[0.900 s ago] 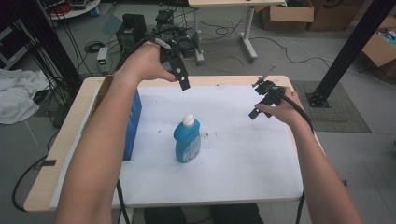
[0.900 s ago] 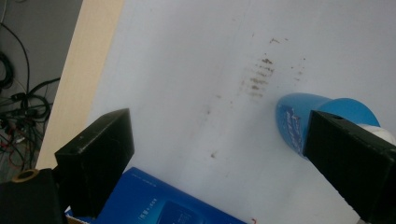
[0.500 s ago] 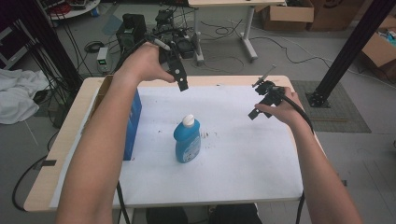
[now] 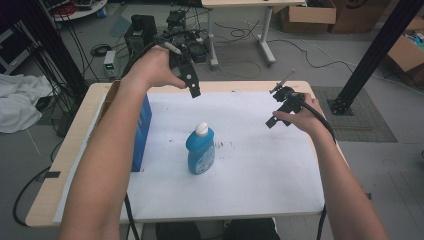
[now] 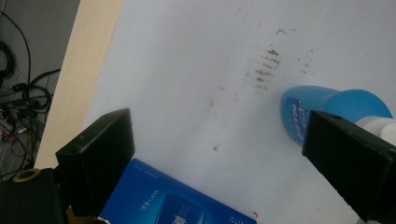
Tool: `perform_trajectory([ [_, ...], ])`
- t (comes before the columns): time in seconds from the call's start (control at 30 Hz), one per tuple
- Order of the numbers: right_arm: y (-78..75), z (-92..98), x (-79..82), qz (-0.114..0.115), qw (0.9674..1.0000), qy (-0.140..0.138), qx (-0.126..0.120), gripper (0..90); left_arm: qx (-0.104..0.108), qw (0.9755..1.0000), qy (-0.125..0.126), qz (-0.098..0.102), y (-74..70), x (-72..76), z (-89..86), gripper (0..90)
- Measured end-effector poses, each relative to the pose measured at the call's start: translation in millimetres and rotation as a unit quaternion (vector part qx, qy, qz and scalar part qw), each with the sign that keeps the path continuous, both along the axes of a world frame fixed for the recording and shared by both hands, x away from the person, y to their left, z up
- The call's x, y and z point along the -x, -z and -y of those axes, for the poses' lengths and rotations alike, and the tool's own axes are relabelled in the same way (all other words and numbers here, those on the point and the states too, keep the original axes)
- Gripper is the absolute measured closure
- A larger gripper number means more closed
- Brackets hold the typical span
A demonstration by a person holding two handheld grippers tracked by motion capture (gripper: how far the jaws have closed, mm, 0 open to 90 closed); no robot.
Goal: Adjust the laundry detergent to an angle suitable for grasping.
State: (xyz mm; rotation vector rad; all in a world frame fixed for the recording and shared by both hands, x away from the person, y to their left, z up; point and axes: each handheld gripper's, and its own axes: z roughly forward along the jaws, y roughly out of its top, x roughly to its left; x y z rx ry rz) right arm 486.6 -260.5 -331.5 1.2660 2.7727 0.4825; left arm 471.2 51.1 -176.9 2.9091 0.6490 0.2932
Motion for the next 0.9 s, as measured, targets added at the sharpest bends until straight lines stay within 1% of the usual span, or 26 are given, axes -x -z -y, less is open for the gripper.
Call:
perform_trajectory([
  [0.07, 0.2, 0.1, 0.0, 0.001, 1.0, -0.001, 0.0, 22.4, -0.001, 1.0, -0.001, 0.002, 0.3, 0.8, -0.4, 10.2],
  [0.2, 0.2, -0.2, 0.2, 0.0, 1.0, -0.001, 0.001, 22.4, -0.009, 1.0, -0.001, 0.0, 1.2, 1.0, -1.2, 10.2],
  [0.3, 0.1, -1.0, 0.3, -0.001, 1.0, 0.003, 0.0, 22.6, -0.006, 1.0, -0.004, -0.001, 2.4, 1.5, -2.1, 10.2],
  [0.47, 0.4, -1.2, 0.1, 0.0, 1.0, 0.0, 0.003, 22.7, -0.007, 0.9999, -0.007, -0.006, 2.1, 2.1, -4.2, 11.1],
  [0.5, 0.6, -2.2, 0.3, 0.003, 1.0, -0.004, 0.004, 22.7, -0.008, 0.9999, -0.007, -0.006, 2.2, 2.7, -4.2, 11.0],
  [0.7, -0.7, -3.6, 1.2, 0.008, 1.0, -0.004, 0.003, 22.9, -0.012, 0.9999, -0.008, -0.005, 1.0, 5.8, -2.6, 10.6],
  [0.73, -1.0, -3.7, 1.6, 0.008, 1.0, -0.004, 0.003, 22.9, -0.009, 0.9999, -0.009, -0.002, 1.2, 6.7, -2.4, 10.6],
  [0.9, -1.6, -4.4, 3.7, 0.009, 0.9999, -0.005, 0.004, 22.7, -0.01, 0.9999, -0.006, -0.003, 1.0, 10.1, -1.6, 11.0],
])
